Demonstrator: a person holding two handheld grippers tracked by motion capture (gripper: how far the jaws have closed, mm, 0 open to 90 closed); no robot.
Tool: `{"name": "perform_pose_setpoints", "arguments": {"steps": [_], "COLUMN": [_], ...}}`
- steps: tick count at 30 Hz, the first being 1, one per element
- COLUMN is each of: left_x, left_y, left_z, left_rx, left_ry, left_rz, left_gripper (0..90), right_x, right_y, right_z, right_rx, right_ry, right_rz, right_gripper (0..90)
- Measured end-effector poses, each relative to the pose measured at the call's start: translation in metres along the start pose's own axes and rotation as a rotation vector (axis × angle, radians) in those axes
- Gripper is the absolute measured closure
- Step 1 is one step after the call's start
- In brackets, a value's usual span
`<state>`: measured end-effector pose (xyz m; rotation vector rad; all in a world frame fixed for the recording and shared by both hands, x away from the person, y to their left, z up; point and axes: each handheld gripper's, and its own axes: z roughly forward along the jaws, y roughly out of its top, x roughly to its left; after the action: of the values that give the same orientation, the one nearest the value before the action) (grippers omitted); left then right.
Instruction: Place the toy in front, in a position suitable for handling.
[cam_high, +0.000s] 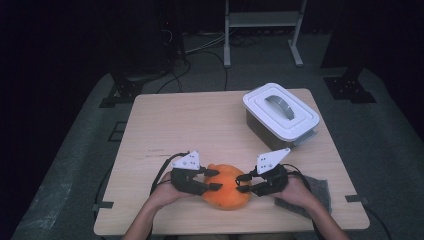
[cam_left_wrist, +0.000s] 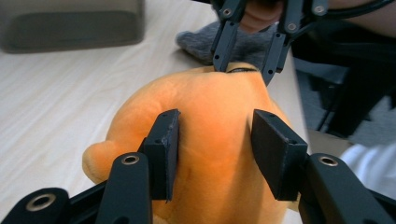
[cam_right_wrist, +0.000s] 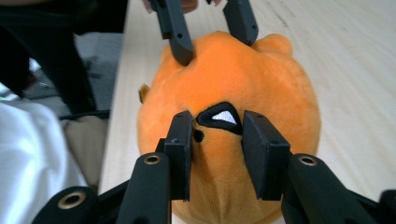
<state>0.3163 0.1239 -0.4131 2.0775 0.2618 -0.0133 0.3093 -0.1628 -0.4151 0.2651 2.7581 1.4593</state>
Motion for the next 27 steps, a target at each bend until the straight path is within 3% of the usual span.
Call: {"name": "perform_pose_setpoints", "arguments": {"steps": [2,6,10,16,27], "left_x": [0.000,-0.001,0.000,-0.001,-0.002], "left_y": [0.000,-0.002,-0.003,-0.003,-0.002], "left_z": [0.001,0.005,0.006,0.007,0.011], "left_rx": [0.003,0.016,0.011,0.017,0.015], "left_ry": [0.003,0.021,0.030,0.048,0.064], "left_rz": [0.010,0.015,0.017,0.038,0.039], "left_gripper": [53.5,53.5,45.7,36.3,30.9], "right_x": [0.001,0.003,0.004,-0.001,-0.025], "right_y": [-0.002,-0.005,-0.006,-0.003,0.015], "right_z": [-0.001,0.001,0.002,-0.012,-0.065], "right_rx": [-0.010,-0.020,-0.019,-0.079,-0.123], "right_ry": [0.018,-0.003,-0.004,-0.016,-0.245], "right_rz": [0.016,0.039,0.040,0.062,0.068], "right_gripper": [62.8,64.1,61.5,51.6,44.3]}}
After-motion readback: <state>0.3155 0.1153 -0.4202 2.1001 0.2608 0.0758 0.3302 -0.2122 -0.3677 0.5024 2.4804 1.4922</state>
